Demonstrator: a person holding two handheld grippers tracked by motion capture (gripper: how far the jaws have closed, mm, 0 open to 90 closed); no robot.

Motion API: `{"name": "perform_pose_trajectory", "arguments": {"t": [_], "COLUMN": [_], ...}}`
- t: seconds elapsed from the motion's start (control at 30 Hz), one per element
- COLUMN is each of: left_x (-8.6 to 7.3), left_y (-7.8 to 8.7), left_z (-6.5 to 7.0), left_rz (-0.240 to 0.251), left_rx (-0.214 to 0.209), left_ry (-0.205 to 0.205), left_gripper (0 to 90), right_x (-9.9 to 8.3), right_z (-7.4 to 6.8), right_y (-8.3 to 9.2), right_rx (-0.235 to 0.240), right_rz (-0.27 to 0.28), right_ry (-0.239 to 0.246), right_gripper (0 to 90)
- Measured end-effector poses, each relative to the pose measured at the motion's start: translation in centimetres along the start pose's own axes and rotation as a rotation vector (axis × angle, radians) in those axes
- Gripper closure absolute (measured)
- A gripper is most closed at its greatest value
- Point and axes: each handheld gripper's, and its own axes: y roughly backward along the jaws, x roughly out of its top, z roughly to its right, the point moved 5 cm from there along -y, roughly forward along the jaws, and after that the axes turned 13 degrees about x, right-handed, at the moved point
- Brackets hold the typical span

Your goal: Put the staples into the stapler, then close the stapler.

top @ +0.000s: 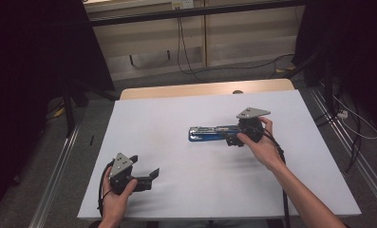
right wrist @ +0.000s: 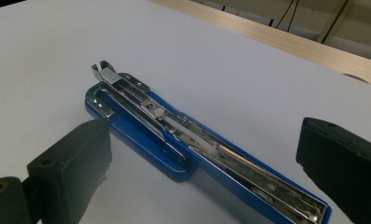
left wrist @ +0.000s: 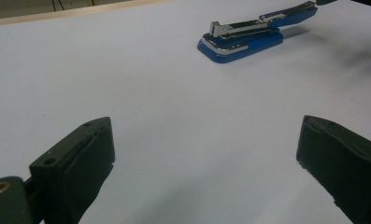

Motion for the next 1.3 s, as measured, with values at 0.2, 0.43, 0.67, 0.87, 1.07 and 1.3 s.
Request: {"name": "perform_pose_trajectory", "arguments": {"t": [0.2, 0.43, 0.67, 0.87, 1.07, 1.3], "left_x": [-0.2, -0.1, 0.0, 0.1, 0.1, 0.1], "left_y": [0.3, 0.6, 0.3, 0.1, -0.1, -0.9], "left_z": [0.0, -0.2, 0.0, 0.0, 0.0, 0.4], "left_rz": [-0.001, 0.007, 0.007, 0.008, 0.004, -0.007], "left_rx": [0.008, 0.032, 0.025, 0.013, 0.012, 0.007], "left_ry": [0.002, 0.008, 0.005, 0.01, -0.001, -0.002], "left_gripper": [4.5, 4.5, 4.5, 4.5, 4.5, 4.5], "right_x": [-0.8, -1.5, -2.6, -3.6, -3.8, -4.4], "right_z": [0.2, 0.2, 0.2, 0.2, 0.4, 0.6], "right_y": [1.1, 2.3, 3.6, 4.1, 4.8, 5.2], "right_rx": [-0.025, -0.049, -0.072, -0.084, -0.102, -0.12], "right_rz": [0.024, 0.055, 0.095, 0.102, 0.117, 0.105], "right_ry": [-0.011, -0.023, -0.028, -0.052, -0.061, -0.062], "right_gripper": [3.3, 3.3, 3.4, 3.4, 3.4, 3.8]}}
